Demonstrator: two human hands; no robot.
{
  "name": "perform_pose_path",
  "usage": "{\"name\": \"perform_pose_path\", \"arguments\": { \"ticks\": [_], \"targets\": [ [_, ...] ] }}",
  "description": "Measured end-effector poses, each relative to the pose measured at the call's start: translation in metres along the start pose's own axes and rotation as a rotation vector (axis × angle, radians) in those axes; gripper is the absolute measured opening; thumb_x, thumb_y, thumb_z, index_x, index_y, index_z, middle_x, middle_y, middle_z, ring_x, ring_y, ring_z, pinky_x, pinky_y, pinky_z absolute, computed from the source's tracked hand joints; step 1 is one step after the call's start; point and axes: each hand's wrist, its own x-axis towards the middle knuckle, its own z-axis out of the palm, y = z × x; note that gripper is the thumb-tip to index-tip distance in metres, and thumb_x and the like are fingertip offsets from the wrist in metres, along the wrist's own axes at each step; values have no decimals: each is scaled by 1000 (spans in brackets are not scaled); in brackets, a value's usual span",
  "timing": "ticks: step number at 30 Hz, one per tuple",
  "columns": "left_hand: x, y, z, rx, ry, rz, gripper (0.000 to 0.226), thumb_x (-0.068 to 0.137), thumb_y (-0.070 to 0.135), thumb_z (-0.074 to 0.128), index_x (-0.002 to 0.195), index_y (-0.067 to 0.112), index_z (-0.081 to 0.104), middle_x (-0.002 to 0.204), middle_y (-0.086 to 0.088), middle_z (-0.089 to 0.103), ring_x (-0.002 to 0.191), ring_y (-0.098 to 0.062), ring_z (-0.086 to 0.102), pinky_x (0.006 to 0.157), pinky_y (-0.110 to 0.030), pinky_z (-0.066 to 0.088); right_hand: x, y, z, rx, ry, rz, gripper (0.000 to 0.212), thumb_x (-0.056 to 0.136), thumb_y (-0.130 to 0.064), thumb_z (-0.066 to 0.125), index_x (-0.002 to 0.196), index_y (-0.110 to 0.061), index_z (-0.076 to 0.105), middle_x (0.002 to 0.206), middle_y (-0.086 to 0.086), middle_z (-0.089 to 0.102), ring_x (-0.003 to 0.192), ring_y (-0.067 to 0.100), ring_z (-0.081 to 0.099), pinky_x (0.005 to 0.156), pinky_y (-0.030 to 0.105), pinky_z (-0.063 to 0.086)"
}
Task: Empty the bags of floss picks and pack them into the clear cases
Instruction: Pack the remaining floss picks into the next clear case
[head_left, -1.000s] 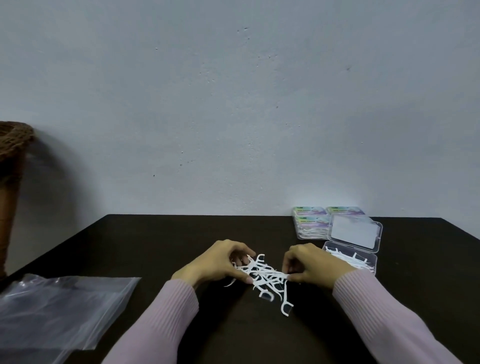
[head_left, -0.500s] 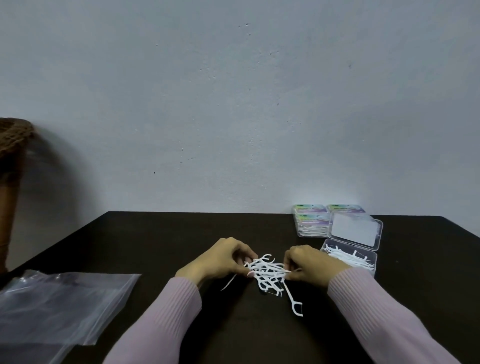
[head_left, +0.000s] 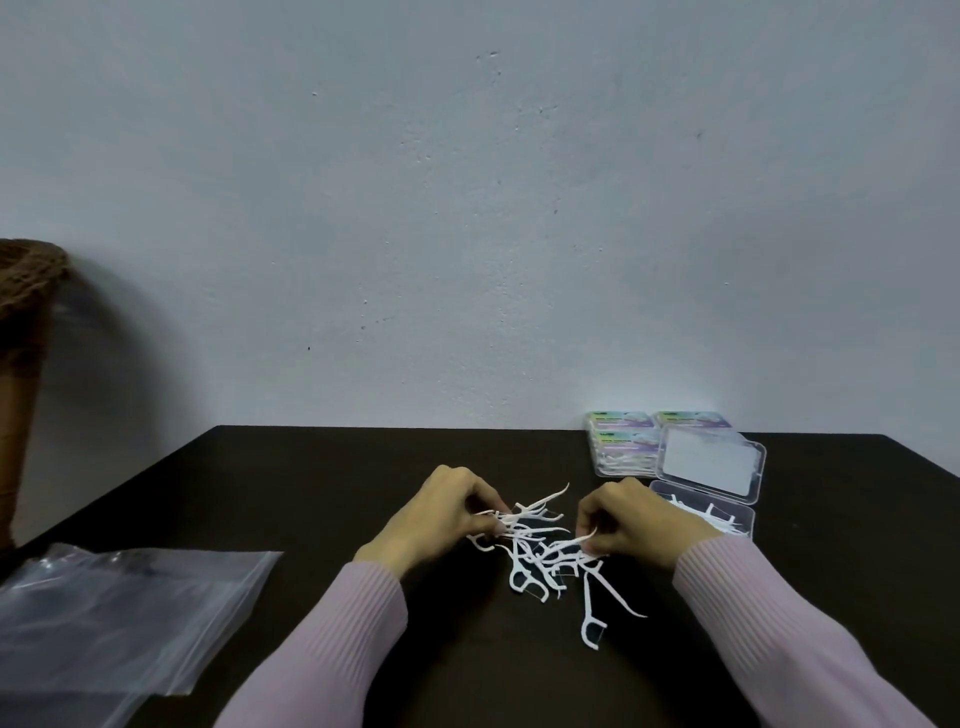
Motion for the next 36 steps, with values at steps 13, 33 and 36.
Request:
{"name": "perform_pose_path", "arguments": {
  "ticks": [13, 33, 36],
  "targets": [
    [5, 19, 6, -326, 186, -8, 15, 77, 19, 76, 92, 20, 75, 82, 8, 72, 76, 0, 66, 69, -15, 51, -28, 22, -33, 131, 247, 73, 14, 81, -21, 70, 92, -14, 75, 75, -5, 69, 61, -5, 56, 62, 0, 40],
    [67, 102, 71, -237, 152, 189, 17, 80, 20, 74, 96, 16, 75, 89, 2, 72, 82, -9, 64, 77, -29, 53, -64, 88, -37, 382, 358, 249, 28, 73, -1, 75, 93, -19, 68, 79, -14, 65, 75, -8, 60, 65, 0, 41],
    [75, 111, 80, -193, 116, 215, 17, 80, 17, 73, 97, 16, 75, 89, 2, 72, 80, -9, 64, 77, -29, 52, -67, 92, -42, 392, 416, 284, 26, 75, 1, 72, 95, -16, 70, 81, -9, 64, 73, 0, 58, 63, 3, 44]
  ]
}}
